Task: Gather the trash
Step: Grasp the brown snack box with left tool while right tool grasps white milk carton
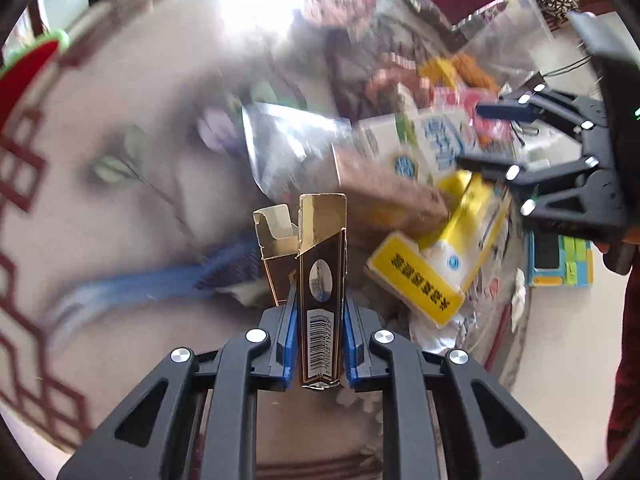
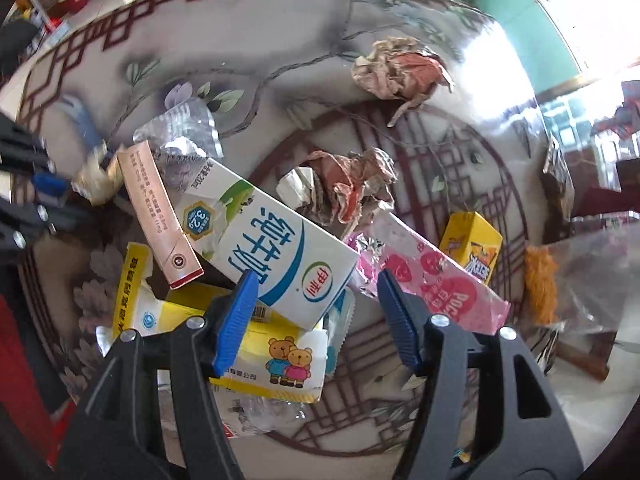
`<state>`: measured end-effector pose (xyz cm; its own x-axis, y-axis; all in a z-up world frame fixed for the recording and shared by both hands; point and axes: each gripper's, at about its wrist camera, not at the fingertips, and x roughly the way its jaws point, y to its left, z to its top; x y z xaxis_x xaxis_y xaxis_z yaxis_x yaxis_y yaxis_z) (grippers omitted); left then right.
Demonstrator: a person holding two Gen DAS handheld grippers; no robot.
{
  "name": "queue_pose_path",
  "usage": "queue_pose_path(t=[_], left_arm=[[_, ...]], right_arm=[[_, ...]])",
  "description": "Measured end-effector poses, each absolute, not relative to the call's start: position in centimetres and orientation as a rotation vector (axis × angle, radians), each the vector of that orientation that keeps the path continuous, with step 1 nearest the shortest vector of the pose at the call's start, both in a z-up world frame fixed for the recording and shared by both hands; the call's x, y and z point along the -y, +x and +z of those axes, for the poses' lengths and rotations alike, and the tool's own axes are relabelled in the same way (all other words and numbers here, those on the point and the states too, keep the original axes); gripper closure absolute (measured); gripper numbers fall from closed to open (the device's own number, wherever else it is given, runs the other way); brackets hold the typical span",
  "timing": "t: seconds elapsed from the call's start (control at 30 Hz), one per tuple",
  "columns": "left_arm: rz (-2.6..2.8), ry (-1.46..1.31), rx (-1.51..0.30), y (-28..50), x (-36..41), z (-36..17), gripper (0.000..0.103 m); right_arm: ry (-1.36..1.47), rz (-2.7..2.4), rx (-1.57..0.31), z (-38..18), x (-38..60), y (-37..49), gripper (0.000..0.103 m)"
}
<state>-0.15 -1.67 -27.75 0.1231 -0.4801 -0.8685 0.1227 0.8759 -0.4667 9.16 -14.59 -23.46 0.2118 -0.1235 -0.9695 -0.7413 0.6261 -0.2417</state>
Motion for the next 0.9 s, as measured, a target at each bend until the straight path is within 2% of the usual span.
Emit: queue_pose_path(t=[0.1,0.17,0.27,0.3,0.33,0.37,0.57,0.7,0.9], left_arm=[[-0.425,-0.265,-1.308,0.0,0.9,-25.8,0.087],[-0.415,-0.241,-1.28,0.7,0.4,-24.8,0.087],[-0.399,-0.211,-1.239,1.2,-0.1,-23.3,0.087],[-0.394,-0.202,-1.227,1.4,-0.5,-22.8,0.087],[-0.389,-0.191,-1.214,1.5,-0.6,-22.4,0.087],[-0.386,-0.184,-1.205,1.5,-0.7,-22.1,0.087],[-0.367,-0.147,-1.149,2.2,-1.5,-20.4,0.087],[-0.368,-0.121,-1.1,2.7,-2.0,-18.8,0.087],[-0.383,-0.104,-1.06,3.7,-2.4,-16.9,0.087]], right_arm=[[-0.877,0.551,-1.312,-24.2,13.8,9.2,0.04],[-0.907,0.578,-1.329,-24.8,13.1,9.3,0.021],[-0.996,0.616,-1.368,-26.3,12.2,8.7,0.019],[-1.045,0.612,-1.363,-26.9,11.9,8.4,0.021],[-1.074,0.605,-1.368,-27.4,11.7,8.2,0.033],[-1.08,0.6,-1.381,-27.8,11.7,8.1,0.039],[-0.804,0.595,-1.363,-24.3,12.4,9.1,0.043],[-0.501,0.51,-1.314,-20.4,14.1,9.9,0.048],[-0.175,0.397,-1.243,-18.6,15.5,8.5,0.048]])
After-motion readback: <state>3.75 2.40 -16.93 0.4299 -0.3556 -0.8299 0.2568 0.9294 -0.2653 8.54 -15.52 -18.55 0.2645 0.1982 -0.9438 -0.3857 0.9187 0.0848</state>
